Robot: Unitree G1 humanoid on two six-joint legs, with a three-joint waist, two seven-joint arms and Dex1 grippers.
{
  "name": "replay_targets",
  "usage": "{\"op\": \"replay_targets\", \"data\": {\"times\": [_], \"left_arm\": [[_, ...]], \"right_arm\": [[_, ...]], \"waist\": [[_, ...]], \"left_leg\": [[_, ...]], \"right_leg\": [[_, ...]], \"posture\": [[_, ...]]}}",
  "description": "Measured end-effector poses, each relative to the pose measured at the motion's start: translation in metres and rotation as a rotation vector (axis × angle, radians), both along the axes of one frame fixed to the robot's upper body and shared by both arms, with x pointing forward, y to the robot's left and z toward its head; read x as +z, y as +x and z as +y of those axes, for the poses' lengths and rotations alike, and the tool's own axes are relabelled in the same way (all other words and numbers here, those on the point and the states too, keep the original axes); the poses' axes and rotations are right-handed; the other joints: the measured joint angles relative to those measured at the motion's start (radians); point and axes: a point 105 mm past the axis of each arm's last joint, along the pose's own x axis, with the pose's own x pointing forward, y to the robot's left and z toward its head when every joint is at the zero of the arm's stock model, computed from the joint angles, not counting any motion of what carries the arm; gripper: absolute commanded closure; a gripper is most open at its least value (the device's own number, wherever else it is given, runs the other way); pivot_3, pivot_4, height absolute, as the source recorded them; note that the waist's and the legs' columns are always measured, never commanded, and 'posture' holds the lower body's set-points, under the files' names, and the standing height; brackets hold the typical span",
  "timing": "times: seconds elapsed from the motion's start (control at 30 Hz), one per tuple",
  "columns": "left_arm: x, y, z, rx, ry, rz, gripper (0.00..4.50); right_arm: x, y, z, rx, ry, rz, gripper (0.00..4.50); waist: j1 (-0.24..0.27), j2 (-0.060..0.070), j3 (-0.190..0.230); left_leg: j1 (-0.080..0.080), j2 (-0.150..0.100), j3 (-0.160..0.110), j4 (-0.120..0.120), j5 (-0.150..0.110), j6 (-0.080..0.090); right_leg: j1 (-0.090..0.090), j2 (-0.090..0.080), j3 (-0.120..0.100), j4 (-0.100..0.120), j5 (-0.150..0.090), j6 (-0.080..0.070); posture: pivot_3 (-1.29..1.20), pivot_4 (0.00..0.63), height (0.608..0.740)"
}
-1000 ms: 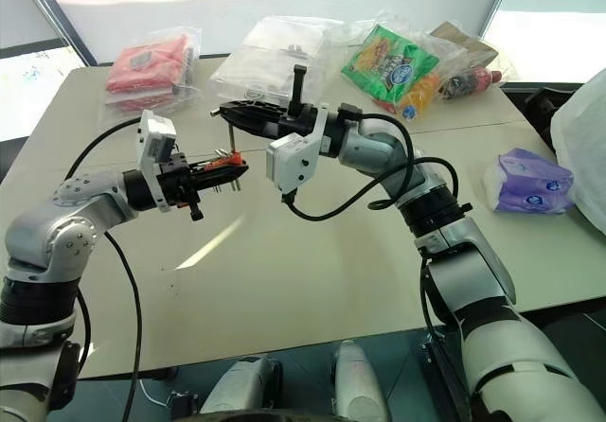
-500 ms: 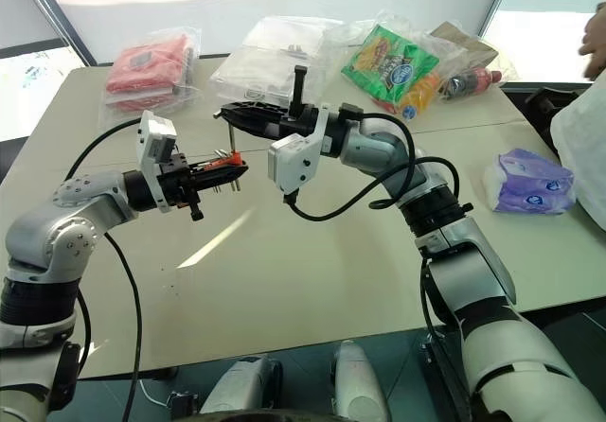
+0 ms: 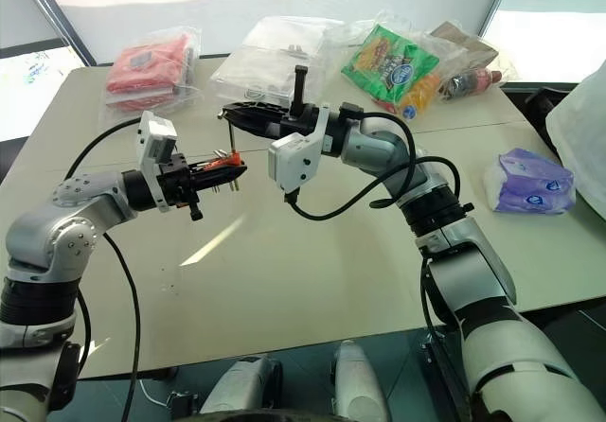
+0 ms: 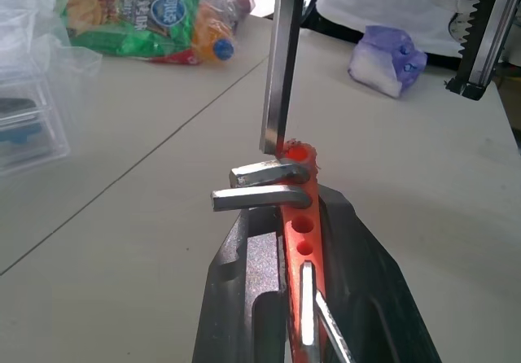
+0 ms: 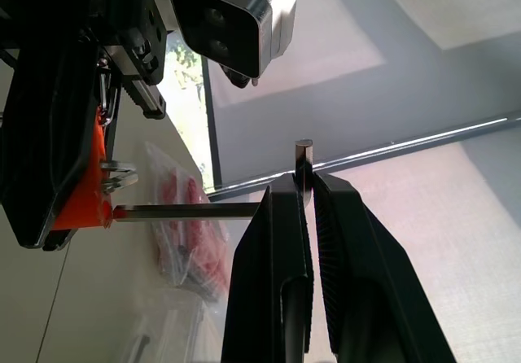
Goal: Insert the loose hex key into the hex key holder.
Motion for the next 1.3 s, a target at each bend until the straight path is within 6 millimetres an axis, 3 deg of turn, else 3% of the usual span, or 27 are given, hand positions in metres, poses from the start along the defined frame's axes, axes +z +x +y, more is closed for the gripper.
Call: {"op": "replay_targets", "data": {"times": [0.43, 0.73, 1.3], "left_arm": [[-0.002, 0.003, 0.003, 0.014, 0.002, -0.002, 4.50], [-0.001, 0.003, 0.003, 0.014, 0.002, -0.005, 4.50], [-0.001, 0.003, 0.003, 0.015, 0.002, -0.004, 4.50]], "right_arm": [[0.008, -0.004, 0.001, 0.010, 0.025, -0.007, 4.46], [-0.003, -0.004, -0.002, 0.003, 0.021, 0.023, 4.46], [-0.004, -0.004, -0.001, 0.005, 0.022, 0.024, 4.46]], "waist": [[0.000, 0.000, 0.000], [0.000, 0.000, 0.000], [0.000, 0.000, 0.000]], "left_leg": [[0.000, 0.000, 0.000, 0.000, 0.000, 0.000], [0.000, 0.000, 0.000, 0.000, 0.000, 0.000], [0.000, 0.000, 0.000, 0.000, 0.000, 0.000]], "right_leg": [[0.000, 0.000, 0.000, 0.000, 0.000, 0.000], [0.000, 0.000, 0.000, 0.000, 0.000, 0.000], [0.000, 0.000, 0.000, 0.000, 0.000, 0.000]], "posture": [[0.00, 0.150, 0.740], [0.00, 0.150, 0.740], [0.00, 0.150, 0.740]]}}
